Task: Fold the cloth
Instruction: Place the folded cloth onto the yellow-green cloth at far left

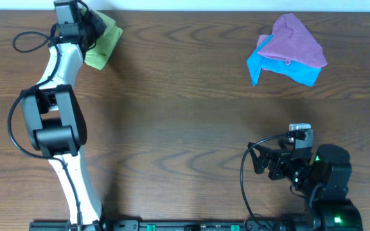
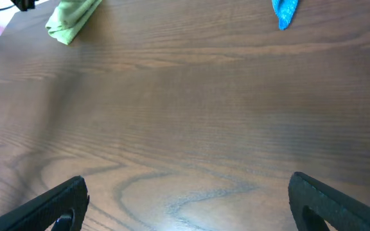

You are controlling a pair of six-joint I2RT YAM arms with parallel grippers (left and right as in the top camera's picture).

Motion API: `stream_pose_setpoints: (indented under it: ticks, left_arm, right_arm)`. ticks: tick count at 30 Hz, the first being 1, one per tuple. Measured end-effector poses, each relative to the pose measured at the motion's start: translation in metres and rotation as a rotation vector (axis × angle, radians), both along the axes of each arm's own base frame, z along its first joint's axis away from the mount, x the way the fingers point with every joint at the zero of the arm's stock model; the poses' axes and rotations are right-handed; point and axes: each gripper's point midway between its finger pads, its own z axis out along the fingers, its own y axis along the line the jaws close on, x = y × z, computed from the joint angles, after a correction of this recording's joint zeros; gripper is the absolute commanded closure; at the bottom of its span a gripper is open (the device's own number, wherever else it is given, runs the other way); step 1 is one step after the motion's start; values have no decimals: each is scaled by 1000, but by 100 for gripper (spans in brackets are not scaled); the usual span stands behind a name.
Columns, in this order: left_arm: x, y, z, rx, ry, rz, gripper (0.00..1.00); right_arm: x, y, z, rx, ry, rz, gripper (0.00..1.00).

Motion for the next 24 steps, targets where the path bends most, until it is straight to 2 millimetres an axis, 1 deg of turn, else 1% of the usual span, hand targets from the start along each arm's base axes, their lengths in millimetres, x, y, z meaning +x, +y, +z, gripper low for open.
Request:
stream_pose_setpoints:
  ticks: [4,9,15,17,18,20,21,23,24]
  left_arm:
    - [-15,0,-17,16,92,-12,94]
    - [-29,1,-31,35,170,-15,94]
    - [-40,2,-39,39,225,-23,94]
    - [-43,2,-42,43,241,-27,93]
    - [-45,3,-43,45,249,-30,88]
    - [-51,5,-47,55,275,-37,69]
    - [-54,6,-50,57,293,-36,62]
    - [-61,9,-54,72,324,-39,43]
    - [-65,11,-55,80,342,-39,36]
  right_arm:
    - [0,0,0,0,0,0,1]
    - [0,0,0,0,0,0,1]
    - [0,0,0,0,0,0,1]
    - [0,0,0,0,0,0,1]
    - [0,0,0,0,0,0,1]
    - [0,0,0,0,0,0,1]
    - [0,0,0,0,0,0,1]
    - [0,0,0,0,-1,0,1]
    - [0,0,0,0,0,0,1]
